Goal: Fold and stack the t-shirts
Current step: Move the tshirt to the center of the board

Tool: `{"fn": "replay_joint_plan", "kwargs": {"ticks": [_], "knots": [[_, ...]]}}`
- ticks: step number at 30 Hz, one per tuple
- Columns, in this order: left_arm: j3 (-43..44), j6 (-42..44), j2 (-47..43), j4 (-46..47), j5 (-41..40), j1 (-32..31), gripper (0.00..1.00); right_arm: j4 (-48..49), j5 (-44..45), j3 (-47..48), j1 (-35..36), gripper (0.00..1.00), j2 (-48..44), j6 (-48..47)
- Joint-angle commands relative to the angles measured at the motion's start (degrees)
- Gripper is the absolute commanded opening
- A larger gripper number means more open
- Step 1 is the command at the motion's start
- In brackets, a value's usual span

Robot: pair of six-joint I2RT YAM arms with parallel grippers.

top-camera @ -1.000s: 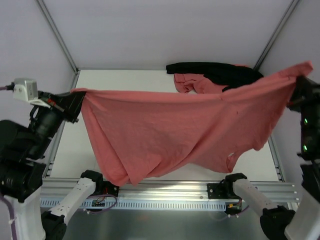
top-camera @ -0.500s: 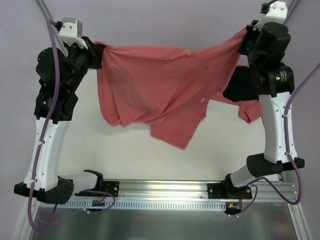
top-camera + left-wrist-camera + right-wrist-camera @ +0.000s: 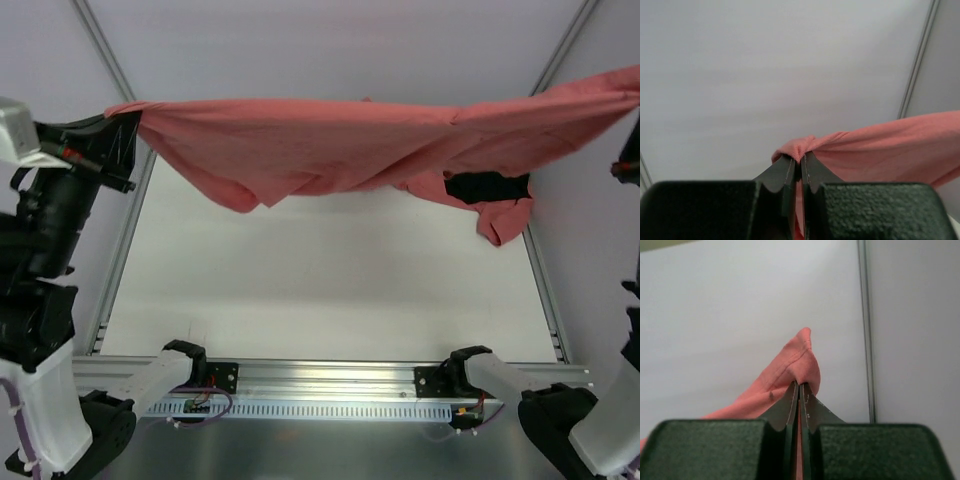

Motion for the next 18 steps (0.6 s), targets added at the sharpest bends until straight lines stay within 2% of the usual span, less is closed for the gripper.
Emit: {"fn": "replay_joint_plan", "kwargs": {"ticks": [1, 13, 16, 18], "knots": [[1.6, -0.6, -2.9, -2.9, -1.0, 0.3, 0.00, 0.0, 2.4, -1.1, 0.0, 0.00, -2.0, -2.2], [1.0, -1.8, -5.5, -6.1, -3.4, 0.3, 0.00, -4.7, 3.9, -0.2, -0.1, 0.00, -3.4, -2.5], [-4.3, -1.9, -6.5, -4.5, -3.4, 0.4, 0.00, -4.7, 3.9, -4.1, -0.1, 0.00, -2.7, -2.2], [-11.5, -2.5, -7.8, -1.6, -3.5, 0.4, 0.00, -3.9, 4.2, -9.9, -0.1, 0.00, -2.8, -2.2]]}}
